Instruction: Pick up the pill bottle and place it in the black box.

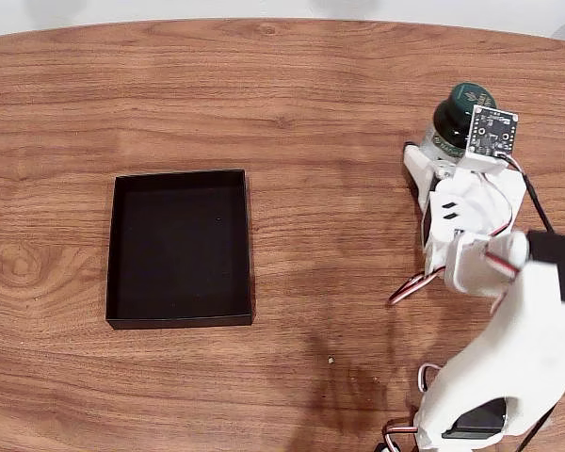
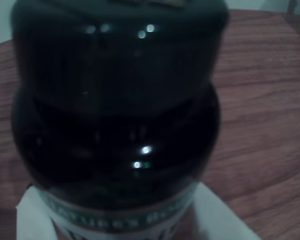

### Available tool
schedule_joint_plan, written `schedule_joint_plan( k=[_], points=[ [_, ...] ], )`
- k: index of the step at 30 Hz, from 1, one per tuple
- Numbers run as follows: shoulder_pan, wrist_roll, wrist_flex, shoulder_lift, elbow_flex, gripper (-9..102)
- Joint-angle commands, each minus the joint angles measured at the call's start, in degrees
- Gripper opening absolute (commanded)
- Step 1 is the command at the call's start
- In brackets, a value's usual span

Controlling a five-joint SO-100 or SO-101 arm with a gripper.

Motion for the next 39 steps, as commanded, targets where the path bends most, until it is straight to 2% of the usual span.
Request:
schedule_joint_plan(
  k=[1, 11, 25, 32, 39],
  points=[
    [-3.5, -0.5, 1.2, 13.8, 1.8, 19],
    [-14.2, -0.9, 4.5, 21.0, 3.3, 19],
    [-28.6, -1.2, 3.3, 25.8, 9.4, 19],
    [-36.2, -1.2, 10.9, 29.4, 10.3, 19],
    [-43.7, -0.3, 10.2, 28.7, 10.5, 18]
  ],
)
